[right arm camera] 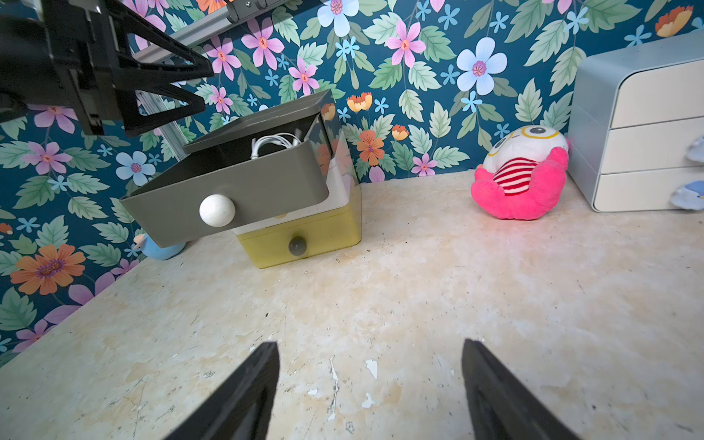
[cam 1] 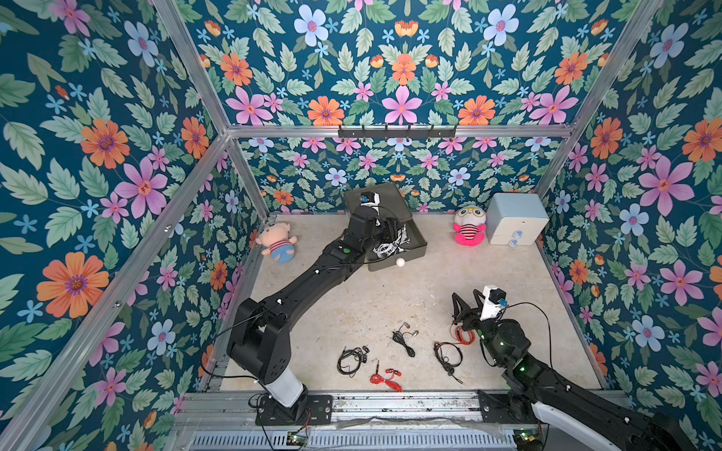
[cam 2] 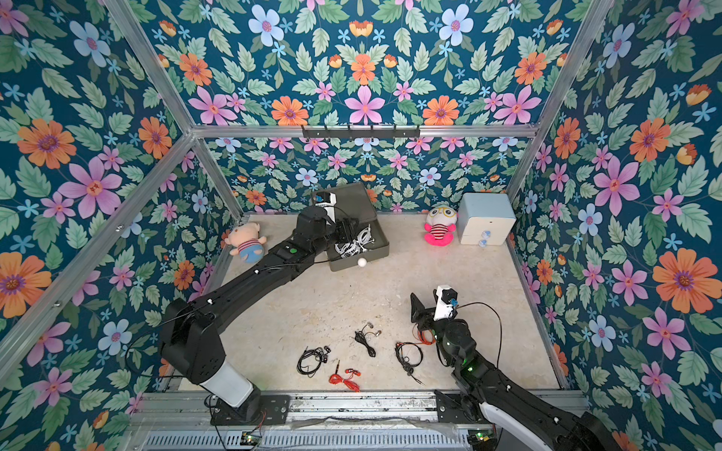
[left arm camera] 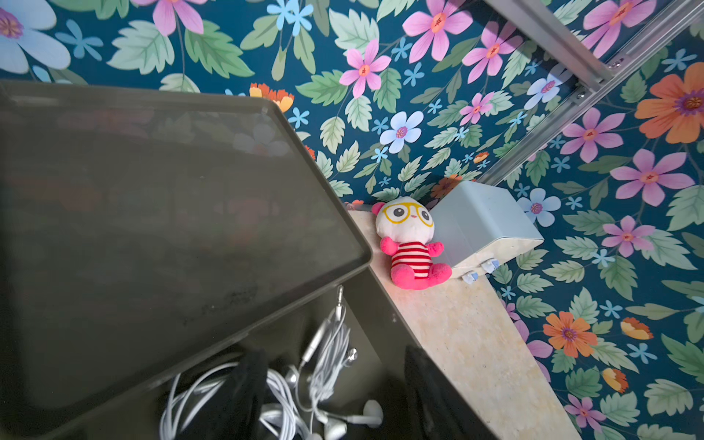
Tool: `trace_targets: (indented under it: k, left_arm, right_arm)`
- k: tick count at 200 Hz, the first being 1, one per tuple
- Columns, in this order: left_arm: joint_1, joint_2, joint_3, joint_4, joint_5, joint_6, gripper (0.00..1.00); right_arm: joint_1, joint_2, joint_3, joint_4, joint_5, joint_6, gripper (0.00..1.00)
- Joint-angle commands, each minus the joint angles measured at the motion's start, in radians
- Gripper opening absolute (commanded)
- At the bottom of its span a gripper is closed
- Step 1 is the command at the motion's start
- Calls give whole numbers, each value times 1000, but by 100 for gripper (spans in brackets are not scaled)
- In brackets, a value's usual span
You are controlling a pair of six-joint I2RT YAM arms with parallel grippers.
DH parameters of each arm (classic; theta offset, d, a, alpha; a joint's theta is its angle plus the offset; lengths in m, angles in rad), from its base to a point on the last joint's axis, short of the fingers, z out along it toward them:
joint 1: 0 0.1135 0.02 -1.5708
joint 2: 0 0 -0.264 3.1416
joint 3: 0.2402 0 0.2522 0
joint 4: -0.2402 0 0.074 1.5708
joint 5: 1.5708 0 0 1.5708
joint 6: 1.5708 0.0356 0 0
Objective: Place the wired earphones into the drawer by color
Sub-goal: Place the wired earphones in the drawer, then close the drawer in the storage box.
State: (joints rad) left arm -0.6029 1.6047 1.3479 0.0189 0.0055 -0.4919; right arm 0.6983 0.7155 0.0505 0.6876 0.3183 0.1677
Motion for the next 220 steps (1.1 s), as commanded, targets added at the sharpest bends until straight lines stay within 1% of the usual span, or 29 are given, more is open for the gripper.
trace_targets:
  k: [1,23,30,56,71,96,118,140,158,178,198,212,220]
  left_arm:
    - [1,-47,-41,11,-30,9,81]
    - [1,-128,-147,58,-46,11,96]
    - [1,-161,-190,82,-48,17,99]
    - [2,-290,-350,144,-78,52,99]
    - [2,-369,-435,159,-114,76,99]
    - [2,-493,-574,192,-167,114,99]
    - [2,-577,-684,220,-210,134,99]
    - [2,-626,-794,274,-236,142,99]
    - [2,-638,-867,326,-229,162,99]
    - [1,-637,-905,339,-238,195,99]
    - [2,-654,-951,380,-245,222,99]
    - [0,-676,-953,362,-247,225,99]
    - [1,-688,-961,363,-246,224,99]
  right_arm:
    - [0,-7,19,-14,-29,24,81]
    - [1,-20,37,-34,-74,44,81]
    - [1,-22,43,-36,-88,53,81]
    - [1,-19,84,-64,-152,77,81]
    - [0,-4,113,-71,-236,63,81]
    - [1,60,162,-41,-356,80,80]
    - [0,141,216,-21,-418,117,79]
    - [1,228,275,-9,-457,152,77]
    - [1,302,323,9,-483,188,76]
    - [2,387,378,29,-504,249,73]
    - [3,472,431,46,-497,317,68]
    - [7,525,473,37,-494,341,66]
    - [12,554,491,39,-487,346,63]
